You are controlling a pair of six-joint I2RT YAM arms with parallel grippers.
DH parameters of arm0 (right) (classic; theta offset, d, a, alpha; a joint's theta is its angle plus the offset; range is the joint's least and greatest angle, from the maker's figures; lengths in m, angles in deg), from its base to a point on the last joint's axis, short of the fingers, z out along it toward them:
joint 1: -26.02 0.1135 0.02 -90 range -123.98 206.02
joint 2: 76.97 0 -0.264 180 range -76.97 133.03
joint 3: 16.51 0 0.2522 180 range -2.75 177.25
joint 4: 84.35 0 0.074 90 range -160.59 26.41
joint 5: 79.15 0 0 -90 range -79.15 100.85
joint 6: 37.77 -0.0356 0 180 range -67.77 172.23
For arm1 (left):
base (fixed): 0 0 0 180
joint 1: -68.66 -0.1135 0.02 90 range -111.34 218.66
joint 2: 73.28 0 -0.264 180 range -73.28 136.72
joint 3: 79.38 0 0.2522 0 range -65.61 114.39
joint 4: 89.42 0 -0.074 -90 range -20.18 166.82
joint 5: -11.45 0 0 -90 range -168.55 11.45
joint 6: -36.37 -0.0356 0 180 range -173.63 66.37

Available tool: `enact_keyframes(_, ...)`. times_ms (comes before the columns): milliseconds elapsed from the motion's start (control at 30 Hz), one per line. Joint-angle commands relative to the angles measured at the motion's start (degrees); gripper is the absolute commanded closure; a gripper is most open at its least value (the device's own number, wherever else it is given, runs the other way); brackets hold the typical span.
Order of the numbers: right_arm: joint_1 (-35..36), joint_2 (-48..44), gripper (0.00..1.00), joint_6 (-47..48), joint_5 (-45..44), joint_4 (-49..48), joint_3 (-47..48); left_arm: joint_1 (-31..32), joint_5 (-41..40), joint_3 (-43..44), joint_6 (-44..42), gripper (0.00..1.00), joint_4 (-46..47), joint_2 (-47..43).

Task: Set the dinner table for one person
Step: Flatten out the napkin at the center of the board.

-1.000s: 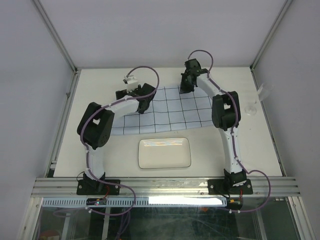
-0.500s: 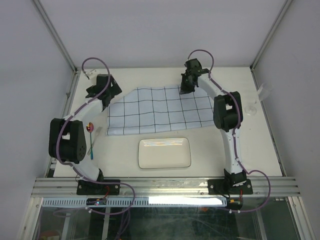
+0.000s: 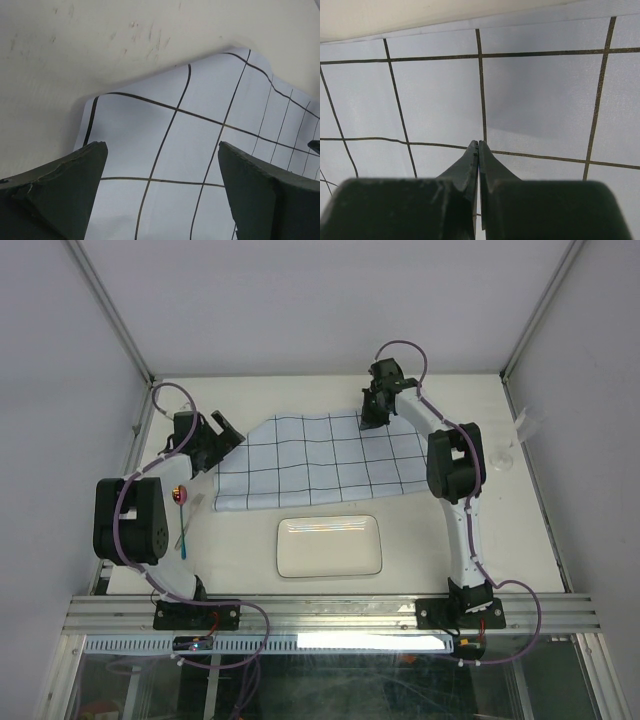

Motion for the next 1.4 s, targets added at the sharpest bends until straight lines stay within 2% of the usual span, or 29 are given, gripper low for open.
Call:
enact_keyframes(0,0.58,-3.70,1.00,0.69,0.76,-1.53,0.20,-1.17,2.90,-1.52,2.57,0.01,3.21,-0.91)
enact_keyframes(300,1.27,-2.66,1.00,0.72,0.98,-1.58,0.34,-1.59,-9.82,-5.07,0.35,0.01,-1.86,-6.20)
enact_keyframes(433,1.38,-2.33,1.00,0.84,1.04,-1.38,0.29,-1.79,-12.94,-6.09,-0.41,0.01,-4.06,-8.01)
enact_keyframes(833,1.64,-2.15,1.00,0.57,1.39,-1.43,0.14,-1.86,-10.50,-10.20,1.22,0.01,-3.28,-6.93)
enact_keyframes(1367,1.65,-2.01,1.00,1.13,1.04,-1.15,-0.06,-1.92,-0.78,-14.37,5.57,0.01,10.98,-1.05)
